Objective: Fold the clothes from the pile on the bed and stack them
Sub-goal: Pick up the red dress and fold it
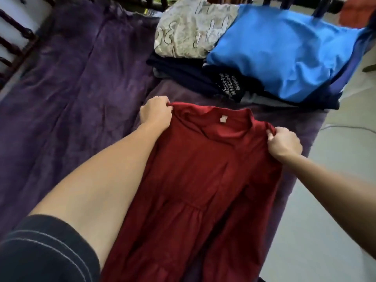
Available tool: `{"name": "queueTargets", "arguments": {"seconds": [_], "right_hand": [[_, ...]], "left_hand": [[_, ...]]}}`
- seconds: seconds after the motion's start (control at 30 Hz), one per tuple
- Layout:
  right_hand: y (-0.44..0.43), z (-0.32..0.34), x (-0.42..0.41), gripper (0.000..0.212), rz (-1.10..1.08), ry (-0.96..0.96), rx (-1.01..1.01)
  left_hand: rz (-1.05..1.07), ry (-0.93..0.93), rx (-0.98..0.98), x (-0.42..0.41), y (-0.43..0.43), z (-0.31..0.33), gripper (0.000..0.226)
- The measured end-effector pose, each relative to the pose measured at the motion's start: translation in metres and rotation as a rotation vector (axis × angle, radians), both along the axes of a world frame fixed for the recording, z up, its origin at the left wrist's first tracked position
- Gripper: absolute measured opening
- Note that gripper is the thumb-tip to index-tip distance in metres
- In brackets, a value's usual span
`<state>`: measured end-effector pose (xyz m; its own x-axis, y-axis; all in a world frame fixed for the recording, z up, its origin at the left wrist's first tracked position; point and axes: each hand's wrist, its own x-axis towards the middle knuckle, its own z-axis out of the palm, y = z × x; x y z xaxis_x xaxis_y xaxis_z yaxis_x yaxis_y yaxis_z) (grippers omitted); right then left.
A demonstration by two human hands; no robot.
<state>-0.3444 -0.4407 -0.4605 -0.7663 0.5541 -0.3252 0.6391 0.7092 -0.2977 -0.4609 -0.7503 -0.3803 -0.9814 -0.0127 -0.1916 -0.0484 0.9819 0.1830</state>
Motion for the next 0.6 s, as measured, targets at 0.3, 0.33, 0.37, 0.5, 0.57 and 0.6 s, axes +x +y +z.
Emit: {"name": "queueTargets", "arguments": {"seconds": [0.3, 0.33, 0.37, 0.5, 0.57, 0.6], "right_hand": [[-0.044, -0.006, 0.027, 0.062, 0.359, 0.032, 0.175], [-0.059, 0.002, 0.033, 0.065, 0.415, 0.057, 0.171], [-0.075, 0.009, 0.039, 0.066, 0.481, 0.069, 0.163], [-0.149, 0.032, 0.074, 0.058, 0.815, 0.066, 0.082], [-0.184, 0.035, 0.099, 0.051, 0.969, -0.012, 0.071], [-0.201, 0.034, 0.113, 0.047, 1.035, -0.067, 0.070]], "left_hand": [[0.175, -0.195, -0.008, 0.104, -0.090, -0.023, 0.033], [0.212, -0.232, -0.007, 0.129, -0.109, -0.022, 0.033], [0.257, -0.273, -0.006, 0.155, -0.129, -0.020, 0.033], [0.510, -0.416, -0.010, 0.270, -0.202, -0.005, 0.033], [0.627, -0.447, -0.025, 0.328, -0.231, 0.004, 0.032], [0.676, -0.458, -0.032, 0.356, -0.244, 0.008, 0.032]]}}
